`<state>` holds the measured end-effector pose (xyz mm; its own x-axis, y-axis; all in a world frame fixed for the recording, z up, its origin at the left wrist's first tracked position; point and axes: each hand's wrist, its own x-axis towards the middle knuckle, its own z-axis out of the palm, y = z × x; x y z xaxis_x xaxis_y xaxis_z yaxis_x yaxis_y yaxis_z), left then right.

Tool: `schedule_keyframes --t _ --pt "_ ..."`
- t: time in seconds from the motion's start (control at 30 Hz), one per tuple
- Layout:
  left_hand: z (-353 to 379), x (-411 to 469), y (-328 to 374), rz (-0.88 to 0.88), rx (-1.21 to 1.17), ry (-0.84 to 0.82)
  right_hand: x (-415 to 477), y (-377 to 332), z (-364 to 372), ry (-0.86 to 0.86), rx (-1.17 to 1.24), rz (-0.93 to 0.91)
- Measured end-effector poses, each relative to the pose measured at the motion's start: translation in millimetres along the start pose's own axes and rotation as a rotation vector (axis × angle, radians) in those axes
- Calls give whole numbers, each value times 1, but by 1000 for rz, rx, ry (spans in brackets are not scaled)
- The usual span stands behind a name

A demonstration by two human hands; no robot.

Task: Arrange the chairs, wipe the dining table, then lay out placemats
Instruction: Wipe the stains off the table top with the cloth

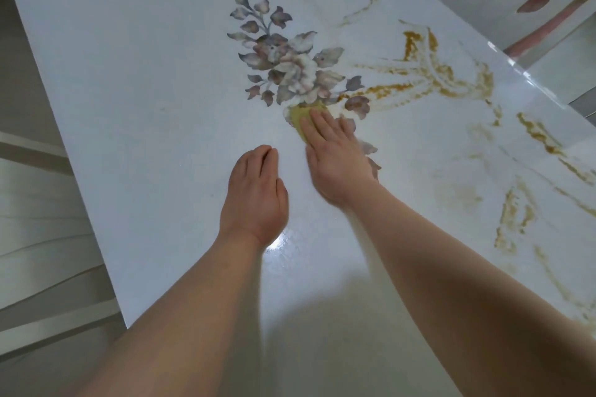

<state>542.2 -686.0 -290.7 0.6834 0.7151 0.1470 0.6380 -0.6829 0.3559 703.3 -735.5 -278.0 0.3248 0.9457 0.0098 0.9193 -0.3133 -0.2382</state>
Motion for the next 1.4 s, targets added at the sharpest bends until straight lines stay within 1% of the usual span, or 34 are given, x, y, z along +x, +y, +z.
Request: schedule_keyframes --t 0.07,0.13,0.3,0.4,0.5,0.6,0.67,0.7,0.83,1.0,1.1,1.23,1.33,1.4 --pt "1 0 0 -9 -8 6 23 -4 2 -26 -23 -25" --pt "2 -1 -1 -12 -10 15 41 -3 3 -32 -46 -3" --pt "1 -1 -1 0 -14 15 60 26 -1 -1 -55 172" --pt "0 -1 0 -6 -20 -1 45 57 -8 21 -51 295" --pt "-1 0 0 -3 -15 -4 14 75 -11 69 -43 460" --pt "0 1 1 -6 -18 -11 -18 69 -10 84 -31 608" --pt "-3 0 1 -4 -44 -15 -34 52 -7 85 -34 655" --pt "-5 -1 0 -2 -56 -16 -38 42 -5 83 -35 649" --pt "-21 -10 -15 -15 -34 35 -35 -2 5 68 -32 513" --pt "-53 -34 -68 -93 69 91 -12 -70 20 43 16 308" --pt "-64 -53 -104 -167 142 105 -2 -118 32 37 39 118" --pt "-68 -74 -129 -243 183 76 -5 -172 46 -23 35 -188" --pt "-64 -80 -130 -259 126 94 -8 -173 47 -54 37 -316" --pt "-63 -81 -128 -274 72 117 2 -162 45 -25 31 -295"
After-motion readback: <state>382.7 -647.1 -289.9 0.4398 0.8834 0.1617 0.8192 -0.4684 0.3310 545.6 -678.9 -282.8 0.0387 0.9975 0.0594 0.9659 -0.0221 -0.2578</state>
